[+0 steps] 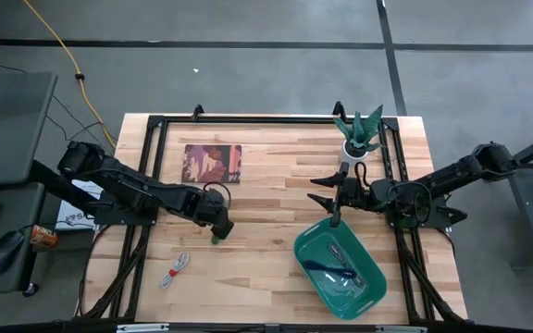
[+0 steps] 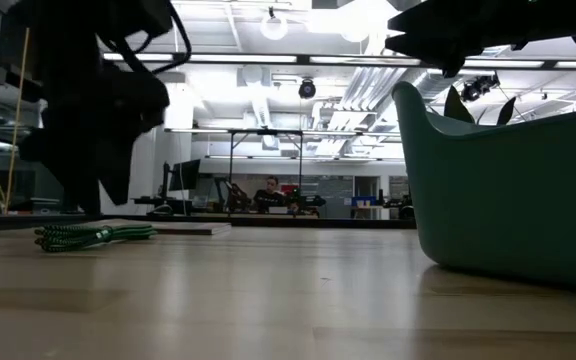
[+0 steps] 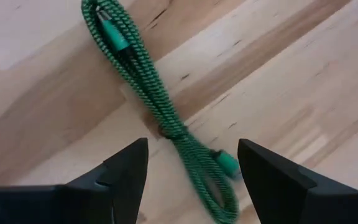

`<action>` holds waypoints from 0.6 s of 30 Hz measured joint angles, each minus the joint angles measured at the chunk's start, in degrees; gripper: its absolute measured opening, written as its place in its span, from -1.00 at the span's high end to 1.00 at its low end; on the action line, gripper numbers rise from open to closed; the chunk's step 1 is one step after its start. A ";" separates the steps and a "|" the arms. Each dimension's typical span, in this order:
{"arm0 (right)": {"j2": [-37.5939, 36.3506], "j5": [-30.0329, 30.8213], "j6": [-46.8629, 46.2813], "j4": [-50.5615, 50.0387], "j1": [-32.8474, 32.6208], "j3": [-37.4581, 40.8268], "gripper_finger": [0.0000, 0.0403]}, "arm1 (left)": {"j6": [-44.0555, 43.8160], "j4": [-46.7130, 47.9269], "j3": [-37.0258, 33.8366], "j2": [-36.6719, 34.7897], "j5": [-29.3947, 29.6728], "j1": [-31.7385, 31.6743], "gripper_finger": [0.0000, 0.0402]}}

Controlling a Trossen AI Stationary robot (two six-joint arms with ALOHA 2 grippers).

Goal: Pick and place USB-C Cables
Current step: Put the green USB cable into the green bin

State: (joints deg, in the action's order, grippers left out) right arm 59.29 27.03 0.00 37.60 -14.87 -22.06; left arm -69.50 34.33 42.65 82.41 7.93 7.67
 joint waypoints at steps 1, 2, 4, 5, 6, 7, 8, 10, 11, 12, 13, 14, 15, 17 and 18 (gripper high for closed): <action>0.00 -0.02 -0.01 0.01 0.01 0.00 0.05 | 0.66 -1.10 0.00 0.96 0.02 -0.20 -0.14; 0.00 0.00 -0.01 -0.12 0.01 0.00 0.05 | 1.05 -2.36 0.12 2.17 0.04 -0.20 -0.14; 0.00 0.00 -0.01 0.27 0.01 0.00 0.05 | 1.76 -2.11 -0.02 3.74 -0.30 -0.23 -0.14; 0.00 0.00 -0.02 0.15 0.02 0.00 0.05 | 2.03 -2.78 0.02 4.86 -1.22 -0.23 -0.14; 0.00 0.00 -0.01 -0.11 0.01 0.00 0.05 | 1.94 -3.28 0.08 5.91 -2.53 -0.22 -0.14; 0.00 0.00 -0.02 -0.09 0.01 0.00 0.05 | 1.77 -2.79 0.03 6.51 -3.67 -0.14 -0.14; 0.00 -0.01 -0.01 -0.18 0.01 0.00 0.05 | 1.71 -2.92 0.05 7.09 -4.25 0.10 -0.14; 0.02 0.00 -0.03 -0.58 0.00 0.00 0.05 | 1.28 -2.81 0.26 7.96 -4.27 0.67 -0.14; 0.01 0.00 -0.09 -0.46 0.02 0.00 0.05 | 1.30 -2.81 0.26 8.19 -4.04 0.86 -0.14; 0.00 0.00 -0.12 -0.50 0.01 0.00 0.05 | 1.21 -2.81 0.27 8.52 -3.92 0.96 -0.14; 0.02 0.00 -0.10 -0.55 0.02 0.00 0.05 | 1.12 -2.60 0.30 8.73 -3.89 0.98 -0.14; 0.02 0.00 -0.10 -0.38 0.00 0.00 0.05 | 1.12 -2.51 0.31 8.74 -3.90 0.95 -0.14; 0.02 -0.02 -0.16 -0.30 0.00 0.00 0.05 | 1.14 -2.59 0.26 8.66 -3.96 0.95 -0.14; 0.02 0.00 -0.18 -0.48 0.01 0.00 0.05 | 1.17 -2.42 0.28 8.73 -4.12 0.99 -0.14; 0.02 -0.01 -0.18 -0.48 0.02 0.00 0.05 | 1.19 -2.35 0.24 8.73 -4.28 1.07 -0.14</action>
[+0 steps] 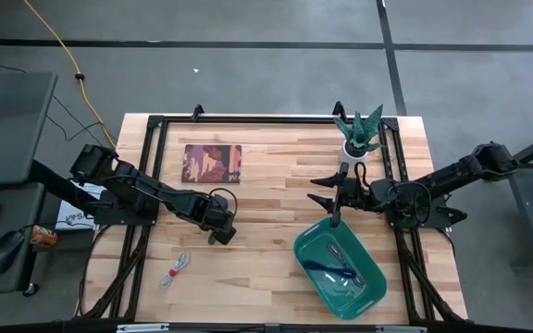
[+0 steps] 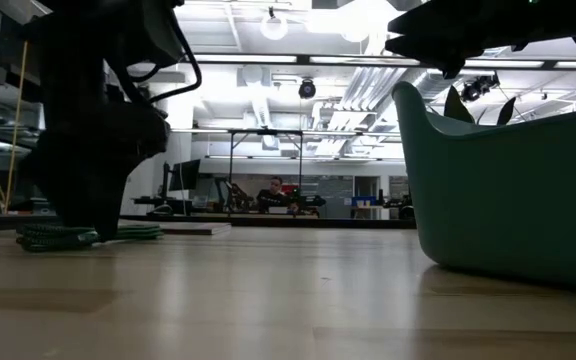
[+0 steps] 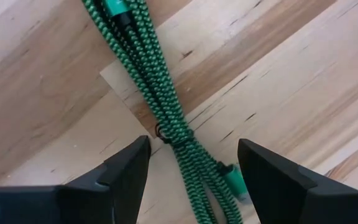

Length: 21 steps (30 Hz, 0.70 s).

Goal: Pick and place USB-C Cables
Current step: Put the green USB cable into the green bin

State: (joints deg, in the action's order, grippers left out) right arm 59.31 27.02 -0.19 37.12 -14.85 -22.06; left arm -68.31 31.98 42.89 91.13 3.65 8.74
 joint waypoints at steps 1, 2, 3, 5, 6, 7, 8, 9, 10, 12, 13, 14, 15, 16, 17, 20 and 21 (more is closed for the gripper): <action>0.00 0.01 0.03 -0.01 0.00 0.00 0.05 | 0.09 0.19 0.02 0.00 -0.21 0.04 -0.13; 0.00 0.01 0.04 -0.02 0.00 0.00 0.05 | 0.13 0.47 0.02 0.01 -0.37 0.11 -0.11; 0.00 0.01 0.04 -0.02 -0.02 0.00 0.05 | 0.23 0.81 0.02 0.03 -0.43 0.17 -0.08; 0.00 0.01 0.02 -0.05 0.00 0.00 0.05 | 1.32 1.23 0.02 0.07 -0.48 0.19 0.02; 0.00 0.01 0.02 -0.02 0.00 0.00 0.05 | 1.86 1.37 0.00 0.09 -0.49 0.19 0.09; 0.00 0.01 0.02 -0.06 0.00 0.00 0.05 | 2.35 1.60 -0.04 0.09 -0.47 0.19 0.18; 0.00 -0.01 0.01 -0.07 -0.02 0.00 0.05 | 3.06 1.88 -0.06 0.11 -0.49 0.19 0.27; 0.00 0.01 0.00 -0.04 0.00 0.00 0.05 | 4.13 2.26 -0.08 0.11 -0.47 0.13 0.38; 0.00 0.01 0.01 -0.06 0.00 0.00 0.05 | 5.23 2.67 -0.09 0.11 -0.49 -0.18 0.50; 0.00 0.00 -0.01 -0.04 -0.01 0.00 0.05 | 7.61 3.40 -0.11 -0.13 -0.91 -1.06 0.76; 0.00 0.01 -0.02 -0.03 0.00 0.00 0.05 | 9.01 3.41 -0.20 -0.78 -1.08 -1.49 0.87; 0.00 0.01 0.00 -0.04 0.00 0.00 0.05 | 10.22 3.26 -0.27 -1.48 -1.11 -1.90 0.93; 0.00 0.01 -0.02 -0.04 -0.02 0.00 0.05 | 11.48 2.97 -0.41 -2.22 -1.02 -2.28 0.94; 0.00 -0.01 -0.02 0.07 0.00 0.00 0.05 | 12.73 2.44 -0.55 -3.20 -1.08 -2.67 0.92; 0.00 -0.01 -0.02 0.32 -0.02 0.00 0.05 | 13.96 1.71 -0.54 -4.50 -0.68 -3.11 0.91; 0.00 -0.55 -0.09 0.81 0.00 0.00 0.05 | 17.50 -1.09 -0.41 -9.49 4.15 -3.60 0.93; 0.00 -0.96 -0.74 0.83 0.00 0.00 0.05 | 18.81 -2.71 -0.42 -11.06 6.53 -3.60 0.96</action>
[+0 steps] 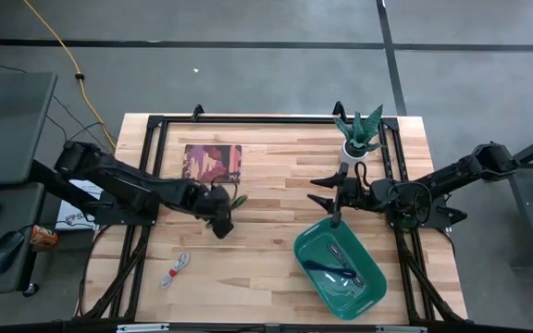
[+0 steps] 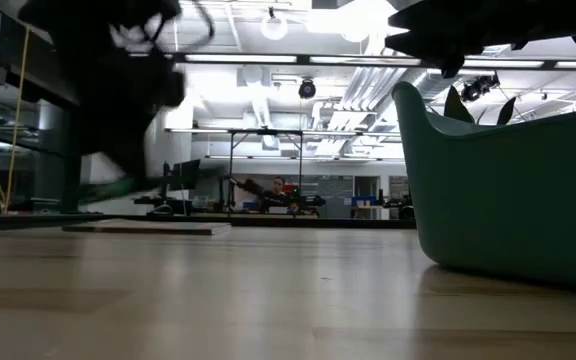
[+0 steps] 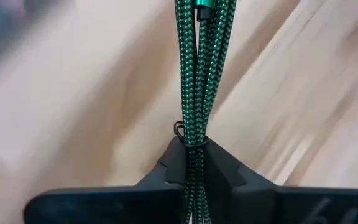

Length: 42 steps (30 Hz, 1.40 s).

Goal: Pick and place USB-C Cables
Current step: Put the green USB cable into the green bin

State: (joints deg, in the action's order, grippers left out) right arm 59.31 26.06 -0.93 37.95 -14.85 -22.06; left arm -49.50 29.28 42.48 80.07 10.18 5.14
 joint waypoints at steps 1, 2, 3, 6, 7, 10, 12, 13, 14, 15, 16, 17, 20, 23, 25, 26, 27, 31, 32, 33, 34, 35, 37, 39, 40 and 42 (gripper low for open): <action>0.00 -0.34 -0.85 0.00 0.00 0.00 0.05 | 1.19 -2.67 0.03 -1.20 2.29 0.15 0.97; 0.00 -0.52 -1.99 0.00 -0.02 0.00 0.05 | 2.60 -4.69 0.04 -2.65 4.40 0.31 0.98; -0.02 -0.58 -2.44 0.03 -0.02 0.00 0.05 | 4.34 -6.73 0.01 -4.09 6.22 0.45 0.98; 0.00 -0.63 -3.46 -0.47 -0.02 -0.02 0.05 | 10.45 -19.53 -1.78 -7.22 10.34 0.60 0.98; -0.02 -0.80 -3.59 -0.53 -0.02 -0.04 0.05 | 12.81 -24.77 -3.11 -7.92 10.61 0.38 0.99; -0.01 -0.90 -3.95 -0.33 -0.02 -0.04 0.05 | 19.32 -41.48 -7.25 -8.43 8.93 -0.89 0.99; -0.02 -1.03 -4.63 -0.25 -0.02 -0.04 0.05 | 22.21 -51.24 -9.55 -8.19 6.26 -2.19 0.99; 0.00 -1.06 -4.64 -0.09 -0.02 -0.04 0.05 | 23.44 -55.90 -10.78 -8.03 4.86 -2.76 0.99; -0.02 -1.11 -4.64 0.07 -0.02 -0.04 0.05 | 24.90 -60.07 -11.95 -7.75 3.69 -3.25 1.00; -0.01 -1.13 -4.64 0.08 -0.02 -0.04 0.05 | 26.25 -64.01 -12.80 -7.22 2.58 -3.66 1.00; 0.00 -1.13 -4.64 0.11 -0.02 -0.04 0.05 | 27.20 -67.67 -13.87 -6.93 2.17 -3.90 1.00; 0.00 -1.15 -4.70 0.46 -0.02 -0.04 0.05 | 27.79 -71.40 -14.85 -6.46 2.18 -4.08 1.00; 0.27 -1.17 -6.29 1.18 -0.02 -0.04 0.05 | 29.88 -80.35 -16.87 -4.68 2.05 -4.11 1.00; 2.18 -1.72 -7.01 4.46 0.01 -0.04 0.05 | 30.59 -83.80 -17.42 -2.75 0.91 -4.10 1.00; 4.76 -3.08 -6.25 8.65 0.31 -0.04 0.05 | 30.69 -83.65 -17.46 -1.45 -0.45 -4.10 1.00; 6.31 -4.22 -5.17 11.25 0.62 -0.04 0.05 | 30.69 -83.63 -17.42 -0.71 -0.91 -4.10 1.00; 7.94 -5.13 -4.19 13.76 0.93 -0.04 0.05 | 30.69 -83.56 -17.42 -0.01 -1.23 -4.12 1.00; 13.91 -7.96 -3.35 23.55 2.50 -0.04 0.05 | 30.92 -83.53 -17.29 1.08 -1.40 -4.51 1.00; 15.26 -8.26 -3.74 25.88 2.90 -0.04 0.05 | 31.17 -83.44 -17.29 1.10 -1.38 -4.66 1.00; 16.58 -8.35 -4.35 27.96 3.35 -0.04 0.05 | 31.26 -83.57 -17.27 1.10 -1.39 -4.76 1.00; 17.81 -8.47 -5.12 29.79 3.79 -0.05 0.05 | 31.23 -83.68 -17.27 1.10 -1.39 -4.76 1.00; 19.07 -8.55 -6.35 30.80 4.21 -0.19 0.04 | 31.22 -83.67 -17.27 1.10 -1.39 -4.76 1.00; 21.59 -8.77 -7.85 30.83 4.86 -1.57 -0.02 | 31.16 -83.62 -17.25 1.10 -1.36 -4.76 1.00; 24.16 -10.32 -8.09 30.88 5.31 -3.88 -0.12 | 30.63 -83.58 -16.99 1.10 -1.39 -4.76 1.00; 25.57 -11.22 -8.07 30.85 5.35 -5.41 -0.17 | 30.35 -83.58 -16.90 1.10 -1.38 -4.76 1.00; 28.05 -11.84 -7.87 30.03 5.46 -8.48 -0.30 | 30.23 -83.56 -16.69 1.10 -1.39 -4.74 1.00</action>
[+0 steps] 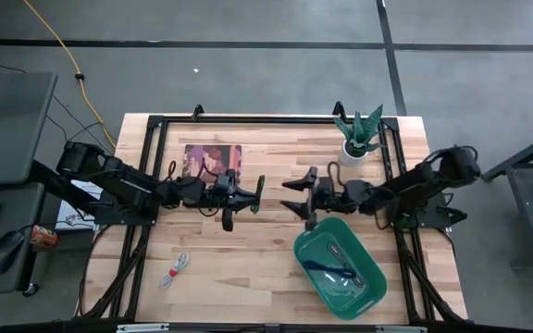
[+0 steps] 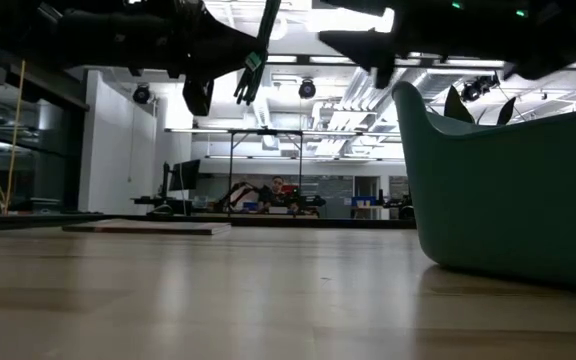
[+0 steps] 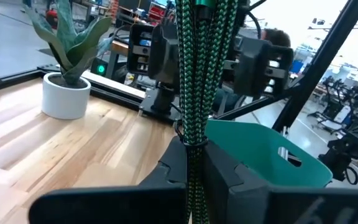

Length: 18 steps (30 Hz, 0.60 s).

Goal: Pick and place USB-C Cables
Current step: Put the green USB cable into the green bin

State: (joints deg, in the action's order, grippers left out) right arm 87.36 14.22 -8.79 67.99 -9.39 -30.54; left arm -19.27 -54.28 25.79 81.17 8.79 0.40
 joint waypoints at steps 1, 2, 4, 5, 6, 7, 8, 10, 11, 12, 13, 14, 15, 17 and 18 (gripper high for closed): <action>1.32 0.31 0.22 -0.32 0.00 -1.70 -0.37 | -0.03 -0.04 0.04 0.00 -0.20 0.00 1.00; 2.44 1.54 0.42 -1.13 0.00 -3.29 -0.43 | -0.08 -0.02 0.04 0.00 -0.52 0.00 1.00; 4.26 4.38 2.04 -3.13 0.02 -6.17 -0.53 | -0.08 0.04 0.06 0.00 -0.65 0.00 1.00; 5.02 4.83 3.02 -4.56 0.04 -7.64 -0.57 | -0.12 0.16 0.06 0.00 -0.65 0.00 1.00; 5.63 5.29 3.42 -5.74 0.07 -8.72 -0.60 | -0.35 0.26 0.06 0.00 -0.67 0.02 1.00; 6.30 5.30 3.48 -7.31 0.05 -10.01 -0.62 | -0.58 0.34 0.06 0.00 -0.67 0.04 1.00; 6.97 5.08 3.27 -8.81 0.03 -11.33 -0.64 | -0.67 0.52 0.08 0.00 -0.67 0.04 1.00; 7.78 4.97 3.17 -12.05 0.02 -13.71 -0.65 | -1.08 0.46 0.08 -0.02 -0.67 0.24 1.00; 8.29 5.17 3.18 -13.44 0.03 -15.01 -0.65 | -1.35 0.46 0.08 -0.02 -0.67 0.38 1.00; 8.71 5.27 3.21 -14.72 0.09 -16.13 -0.65 | -1.57 0.50 0.08 -0.02 -0.74 0.52 1.00; 9.04 5.45 3.23 -15.72 0.12 -17.01 -0.65 | -1.57 0.67 0.17 -0.02 -0.82 0.78 1.00; 9.49 5.70 3.25 -16.43 0.15 -17.95 -0.65 | -1.44 1.04 0.36 -0.02 -0.84 0.92 1.00; 9.93 5.70 3.25 -16.55 0.17 -18.79 -0.65 | -1.31 1.27 0.42 -0.02 -0.84 1.11 1.00; 10.17 5.73 3.25 -16.85 0.20 -19.65 -0.65 | -1.27 1.40 0.55 -0.02 -0.84 1.37 1.00; 10.18 5.72 3.39 -17.04 0.20 -20.03 -0.65 | -1.23 1.40 0.58 -0.02 -0.84 1.51 1.00</action>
State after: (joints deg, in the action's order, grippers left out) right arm 97.54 19.94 -5.41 50.95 -9.18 -50.57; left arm -20.50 -52.88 26.37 81.14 7.94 1.92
